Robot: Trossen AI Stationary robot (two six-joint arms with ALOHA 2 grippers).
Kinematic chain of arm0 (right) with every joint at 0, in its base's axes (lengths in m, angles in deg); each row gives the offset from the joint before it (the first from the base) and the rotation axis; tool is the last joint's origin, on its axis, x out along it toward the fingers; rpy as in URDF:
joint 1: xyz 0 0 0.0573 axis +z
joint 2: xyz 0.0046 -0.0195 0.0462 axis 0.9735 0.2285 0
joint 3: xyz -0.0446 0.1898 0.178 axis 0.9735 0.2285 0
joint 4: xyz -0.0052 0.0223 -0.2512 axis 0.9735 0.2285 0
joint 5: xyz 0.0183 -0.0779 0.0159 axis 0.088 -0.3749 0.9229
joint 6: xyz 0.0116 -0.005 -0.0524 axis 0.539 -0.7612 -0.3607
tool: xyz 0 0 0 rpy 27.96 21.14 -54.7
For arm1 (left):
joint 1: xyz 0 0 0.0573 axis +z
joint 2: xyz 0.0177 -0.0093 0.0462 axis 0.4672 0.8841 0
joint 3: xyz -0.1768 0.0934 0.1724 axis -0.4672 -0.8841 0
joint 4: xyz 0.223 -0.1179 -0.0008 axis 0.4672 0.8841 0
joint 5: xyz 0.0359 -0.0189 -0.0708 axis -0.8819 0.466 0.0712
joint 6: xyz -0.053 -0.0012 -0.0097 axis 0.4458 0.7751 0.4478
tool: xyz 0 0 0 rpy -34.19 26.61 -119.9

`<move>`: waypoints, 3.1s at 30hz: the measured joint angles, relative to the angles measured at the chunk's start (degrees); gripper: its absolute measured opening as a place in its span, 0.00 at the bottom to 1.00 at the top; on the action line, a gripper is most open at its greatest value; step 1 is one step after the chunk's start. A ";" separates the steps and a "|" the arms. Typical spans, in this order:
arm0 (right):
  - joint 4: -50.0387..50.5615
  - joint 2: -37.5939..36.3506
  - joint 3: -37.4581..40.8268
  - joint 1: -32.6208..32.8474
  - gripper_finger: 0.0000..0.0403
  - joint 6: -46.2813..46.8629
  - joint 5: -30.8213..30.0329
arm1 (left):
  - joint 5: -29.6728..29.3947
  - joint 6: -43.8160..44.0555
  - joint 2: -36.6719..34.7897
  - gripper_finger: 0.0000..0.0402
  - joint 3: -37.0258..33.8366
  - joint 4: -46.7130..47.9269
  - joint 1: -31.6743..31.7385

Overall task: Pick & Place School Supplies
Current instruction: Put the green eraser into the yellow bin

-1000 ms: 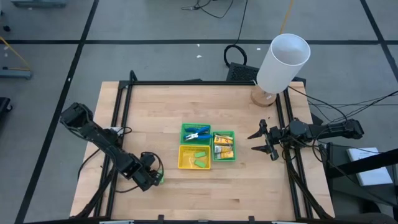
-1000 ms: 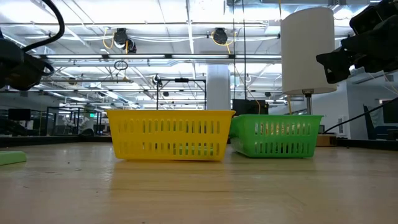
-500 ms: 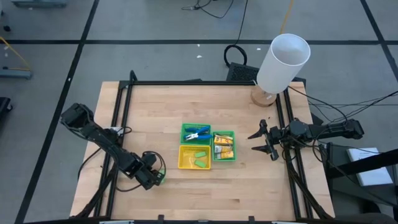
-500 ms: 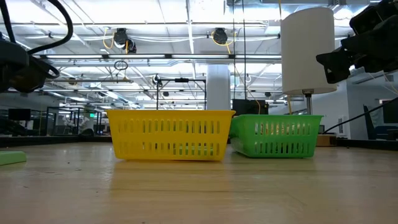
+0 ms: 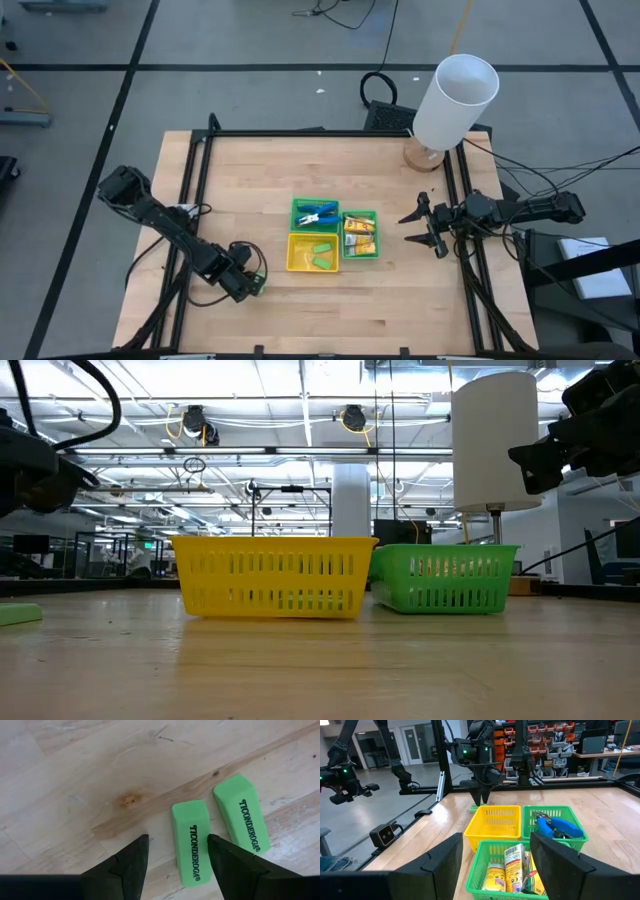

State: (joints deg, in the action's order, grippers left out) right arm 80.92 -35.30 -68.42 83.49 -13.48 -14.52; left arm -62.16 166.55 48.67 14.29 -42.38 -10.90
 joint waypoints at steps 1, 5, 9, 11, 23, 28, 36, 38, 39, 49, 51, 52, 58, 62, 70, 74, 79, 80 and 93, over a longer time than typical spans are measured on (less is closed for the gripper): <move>0.00 -0.02 0.02 0.00 0.56 0.00 -0.02 | 0.90 0.24 0.00 0.52 0.02 0.13 0.16; 0.00 -0.02 0.01 0.02 0.56 0.00 -0.02 | 2.48 1.17 0.00 0.52 0.02 -0.01 0.67; 0.00 0.00 0.00 0.02 0.56 0.00 -0.02 | -0.95 0.70 -0.09 0.52 -0.34 -6.03 0.60; 0.00 0.00 0.00 0.02 0.56 0.00 -0.01 | -2.11 -2.52 -0.09 0.52 -0.56 -7.74 0.51; 0.00 -0.02 0.02 0.02 0.56 0.00 0.00 | -3.90 -1.10 0.10 0.52 -0.35 -6.58 0.50; 0.00 -0.01 0.01 0.01 0.56 0.00 -0.02 | -4.72 -1.14 0.11 0.52 -0.41 -7.54 0.77; 0.00 -0.01 0.02 0.02 0.56 0.00 0.00 | -5.81 -0.64 0.13 0.41 -0.55 -8.68 0.78; 0.00 0.00 0.00 0.00 0.56 0.00 -0.01 | -6.38 0.14 0.15 0.38 -0.57 -8.91 0.82; 0.00 0.00 0.01 0.01 0.56 0.00 0.00 | -6.79 0.91 0.17 0.36 -0.57 -9.10 0.82; 0.00 -0.01 0.02 0.00 0.56 0.00 0.00 | -7.93 5.13 0.33 0.28 -0.55 -9.98 0.90; 0.00 0.00 0.00 0.00 0.56 0.00 0.00 | -7.69 5.18 0.33 0.25 -0.55 -9.90 0.93; 0.00 -0.01 0.00 0.01 0.56 0.00 -0.01 | -7.66 5.10 0.33 0.24 -0.52 -9.84 0.93; 0.00 0.00 0.01 0.01 0.56 0.00 0.00 | -7.88 4.77 0.33 0.20 -0.46 -9.45 0.93; 0.00 0.00 0.01 0.02 0.56 0.00 -0.01 | -8.91 3.25 0.11 0.20 -0.50 -9.77 0.91; 0.00 -0.02 0.00 0.01 0.56 0.00 -0.01 | -12.97 0.19 -2.74 0.18 -0.69 -10.03 0.94; 0.00 0.00 0.00 0.02 0.56 0.00 -0.01 | -16.71 -1.43 -3.64 0.17 -0.74 -9.64 1.15; 0.00 0.00 0.00 0.02 0.56 0.00 -0.01 | -17.62 -2.96 -3.80 0.17 -0.72 -9.81 1.48; 0.00 0.00 0.01 0.00 0.56 0.00 -0.01 | -17.54 -3.45 -3.80 0.17 -0.72 -10.12 1.65; 0.00 -0.02 0.02 0.00 0.56 0.00 0.00 | -25.11 -28.62 -3.96 0.18 -0.57 -31.99 3.21</move>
State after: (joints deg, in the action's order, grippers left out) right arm 80.92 -35.32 -68.40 83.49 -13.48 -14.52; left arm -87.28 137.93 44.71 13.72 -74.37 -7.69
